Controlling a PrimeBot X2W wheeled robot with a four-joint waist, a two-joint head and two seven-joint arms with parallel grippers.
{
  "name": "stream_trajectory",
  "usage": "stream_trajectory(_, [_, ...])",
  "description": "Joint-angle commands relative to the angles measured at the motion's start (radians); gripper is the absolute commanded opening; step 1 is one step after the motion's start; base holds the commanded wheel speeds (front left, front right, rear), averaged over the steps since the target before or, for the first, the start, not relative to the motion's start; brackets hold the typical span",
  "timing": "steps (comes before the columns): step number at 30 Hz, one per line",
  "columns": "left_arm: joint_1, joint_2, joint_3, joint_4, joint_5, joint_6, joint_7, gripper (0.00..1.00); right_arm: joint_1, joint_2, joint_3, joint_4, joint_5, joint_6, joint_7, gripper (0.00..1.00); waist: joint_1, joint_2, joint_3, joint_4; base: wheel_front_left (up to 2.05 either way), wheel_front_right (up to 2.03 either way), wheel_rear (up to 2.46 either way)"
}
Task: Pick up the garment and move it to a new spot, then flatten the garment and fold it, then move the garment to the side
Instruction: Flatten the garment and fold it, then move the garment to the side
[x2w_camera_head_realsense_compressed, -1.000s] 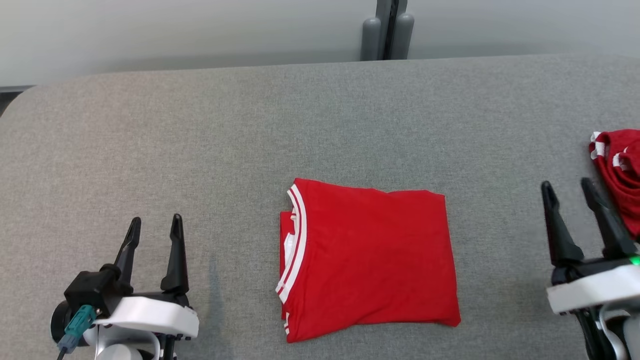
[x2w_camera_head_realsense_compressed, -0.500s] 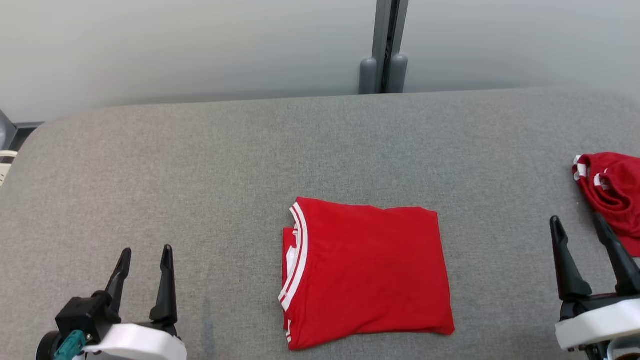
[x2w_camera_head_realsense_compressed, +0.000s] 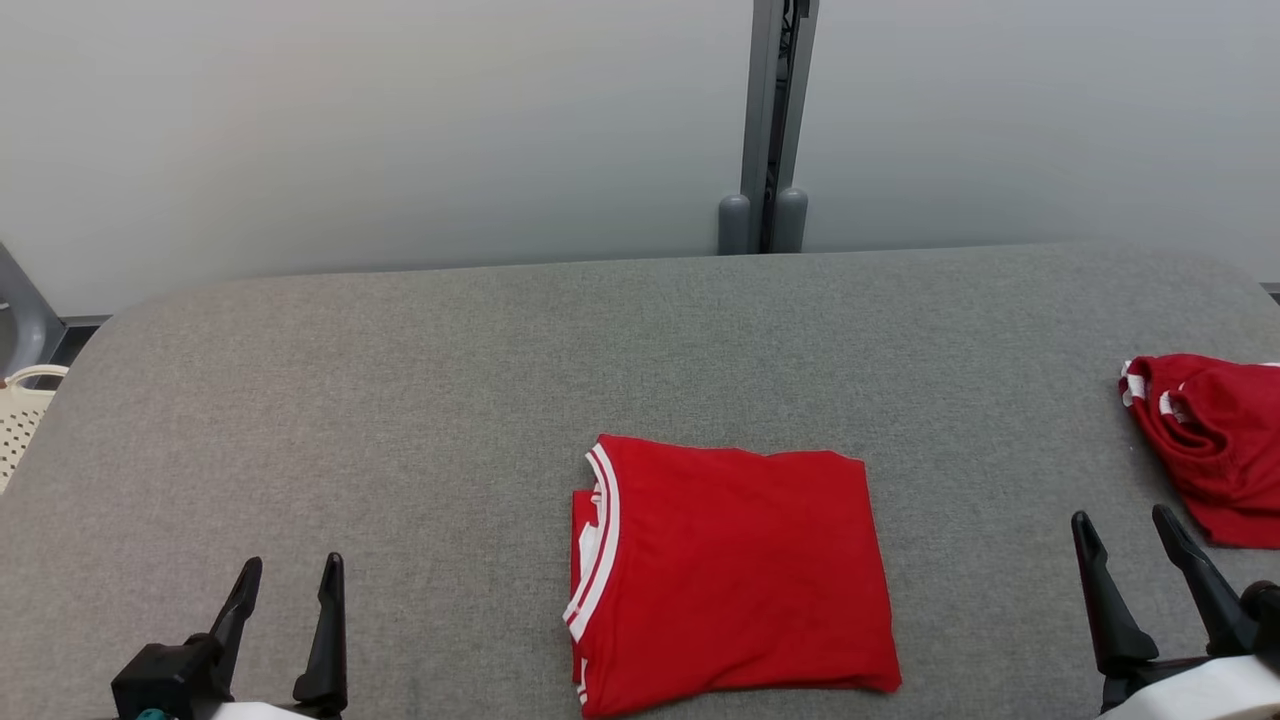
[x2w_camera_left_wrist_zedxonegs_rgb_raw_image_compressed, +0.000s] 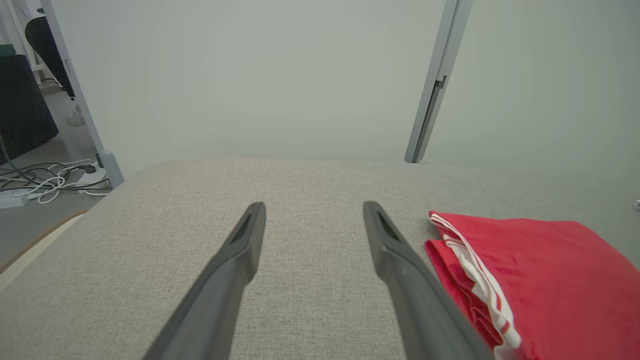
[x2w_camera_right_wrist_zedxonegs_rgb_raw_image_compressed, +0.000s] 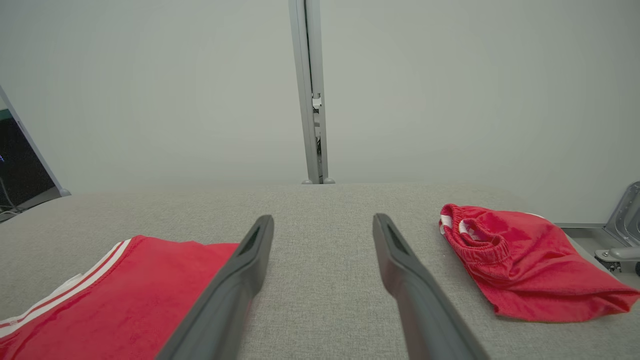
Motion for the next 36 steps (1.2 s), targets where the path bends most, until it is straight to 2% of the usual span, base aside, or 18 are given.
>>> stream_trajectory(1, [0.009,0.006,0.002,-0.006,-0.005,0.005,0.003,1.0,0.012,-0.002,-0.003,-0.005,0.001,0.0,0.005,1.0,0.0,0.0,-0.003,0.003,0.0,0.0,0.0])
stream_trajectory(31, [0.012,0.006,-0.016,-0.029,-0.026,0.024,0.023,1.0,0.032,-0.001,-0.016,-0.041,-0.007,0.0,0.053,1.0,0.0,0.0,-0.012,0.014,0.0,0.0,0.0])
stream_trajectory(36, [-0.027,0.001,-0.019,-0.041,-0.036,0.017,0.018,1.0,-0.001,-0.016,-0.014,-0.027,0.01,0.0,0.054,1.0,0.0,0.0,0.023,0.046,0.0,0.0,0.0])
